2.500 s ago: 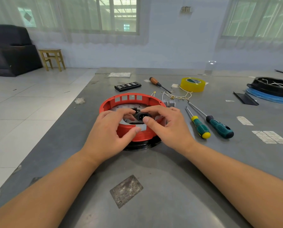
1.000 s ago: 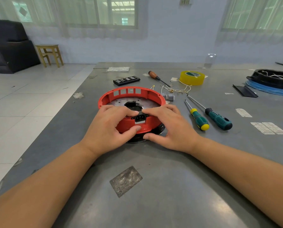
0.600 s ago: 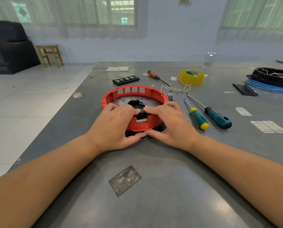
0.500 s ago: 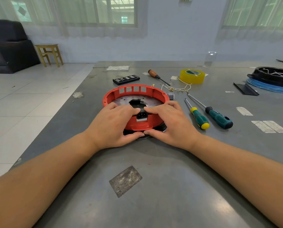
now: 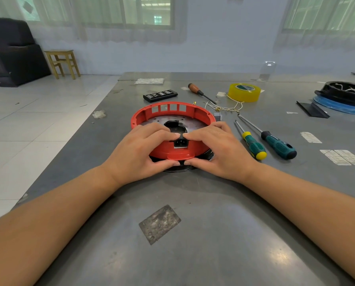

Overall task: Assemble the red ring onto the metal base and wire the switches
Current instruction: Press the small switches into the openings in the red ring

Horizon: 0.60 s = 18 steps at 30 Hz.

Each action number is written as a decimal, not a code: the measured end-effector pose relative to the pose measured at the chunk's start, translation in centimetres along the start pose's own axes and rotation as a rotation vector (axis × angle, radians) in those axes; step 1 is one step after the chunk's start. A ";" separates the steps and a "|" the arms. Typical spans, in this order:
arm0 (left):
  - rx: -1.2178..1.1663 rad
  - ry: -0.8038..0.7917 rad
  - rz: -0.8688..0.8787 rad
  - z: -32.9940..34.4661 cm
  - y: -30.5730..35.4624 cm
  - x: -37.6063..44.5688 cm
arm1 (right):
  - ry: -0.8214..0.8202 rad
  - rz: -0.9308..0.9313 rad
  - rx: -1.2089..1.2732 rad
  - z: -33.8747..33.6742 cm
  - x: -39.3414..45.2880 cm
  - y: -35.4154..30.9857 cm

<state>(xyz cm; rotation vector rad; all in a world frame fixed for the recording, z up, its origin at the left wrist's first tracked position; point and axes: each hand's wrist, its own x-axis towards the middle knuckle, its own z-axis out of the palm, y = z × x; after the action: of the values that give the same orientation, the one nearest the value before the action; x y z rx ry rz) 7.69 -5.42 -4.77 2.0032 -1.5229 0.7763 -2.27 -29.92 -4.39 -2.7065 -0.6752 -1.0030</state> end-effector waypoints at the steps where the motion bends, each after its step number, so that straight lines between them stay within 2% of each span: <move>1: -0.002 0.002 -0.003 0.0 0.1 0.0 | -0.001 0.002 0.002 0.0 0.0 0.0; 18: -0.021 0.003 -0.045 -0.5 0.8 0.5 | 0.011 -0.014 0.019 -0.1 -0.1 -0.2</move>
<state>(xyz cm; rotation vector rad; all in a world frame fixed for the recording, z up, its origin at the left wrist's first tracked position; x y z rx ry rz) 6.94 -5.67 -4.02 2.0131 -1.4729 0.7422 -2.42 -29.83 -4.39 -2.6820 -0.6989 -1.0086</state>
